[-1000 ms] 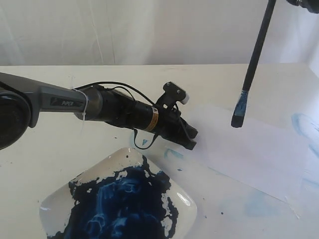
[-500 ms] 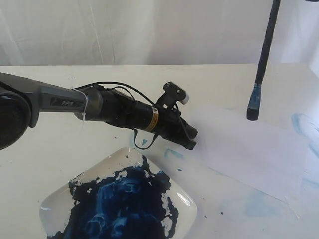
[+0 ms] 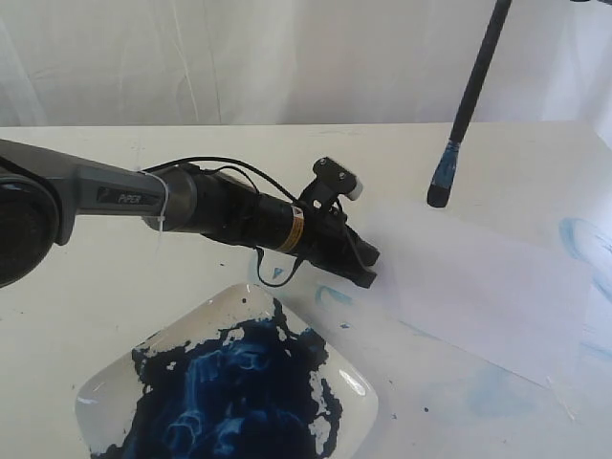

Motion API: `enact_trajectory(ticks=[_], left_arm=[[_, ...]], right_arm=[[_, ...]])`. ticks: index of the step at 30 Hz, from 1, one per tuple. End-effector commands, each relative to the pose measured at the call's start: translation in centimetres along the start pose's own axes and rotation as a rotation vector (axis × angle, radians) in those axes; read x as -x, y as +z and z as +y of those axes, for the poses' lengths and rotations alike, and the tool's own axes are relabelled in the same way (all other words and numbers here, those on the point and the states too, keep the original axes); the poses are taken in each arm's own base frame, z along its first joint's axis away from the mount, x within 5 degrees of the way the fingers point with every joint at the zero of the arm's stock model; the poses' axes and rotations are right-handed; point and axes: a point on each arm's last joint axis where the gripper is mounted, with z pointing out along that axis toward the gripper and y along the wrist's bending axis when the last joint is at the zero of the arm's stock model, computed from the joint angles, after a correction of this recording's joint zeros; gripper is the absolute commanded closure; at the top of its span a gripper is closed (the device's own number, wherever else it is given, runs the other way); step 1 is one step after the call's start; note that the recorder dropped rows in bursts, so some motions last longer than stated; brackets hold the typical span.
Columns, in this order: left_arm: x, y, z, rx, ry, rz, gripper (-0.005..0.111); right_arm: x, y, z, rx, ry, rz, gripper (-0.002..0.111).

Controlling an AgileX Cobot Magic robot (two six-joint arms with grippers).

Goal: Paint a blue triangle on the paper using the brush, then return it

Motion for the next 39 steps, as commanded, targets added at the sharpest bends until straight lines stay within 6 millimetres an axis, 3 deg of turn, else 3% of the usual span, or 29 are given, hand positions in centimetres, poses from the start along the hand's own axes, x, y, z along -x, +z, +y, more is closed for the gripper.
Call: enact_trajectory(ticks=[1,10,13,19,27,31,35,39], left_arm=[[-0.6,0.3,0.0,-0.002,0.015,0.022,0.107],[-0.6,0.3,0.0,-0.002,0.015,0.022,0.107],[-0.6,0.3,0.0,-0.002,0.015,0.022,0.107],[-0.6,0.3,0.0,-0.002,0.015,0.022,0.107],[-0.6,0.3,0.0,-0.002,0.015,0.022,0.107],[-0.6,0.3,0.0,-0.002,0.015,0.022,0.107],[-0.6,0.3,0.0,-0.002,0.015,0.022,0.107],[-0.6,0.3,0.0,-0.002,0.015,0.022,0.107]], right_arm=[[-0.1,-1.2,0.6,0.246,-0.034,-0.01,0.108],[-1.3,-1.5,-1.3,0.465,-0.117,0.066,0.108],[-1.9,-1.1,-1.7,0.459,-0.132,0.098,0.108],[-2.0,-0.2,-2.0,0.465,-0.222,0.004,0.108],[-3.9,2.0,-3.7,0.382,-0.098,0.054,0.108],[-3.9,2.3,-3.6,0.42,-0.255,-0.026,0.108],[-4.4,2.9,-4.1,0.403,-0.246,-0.035,0.108],[-5.6,3.6,-5.2,0.533,-0.243,-0.123,0.108]])
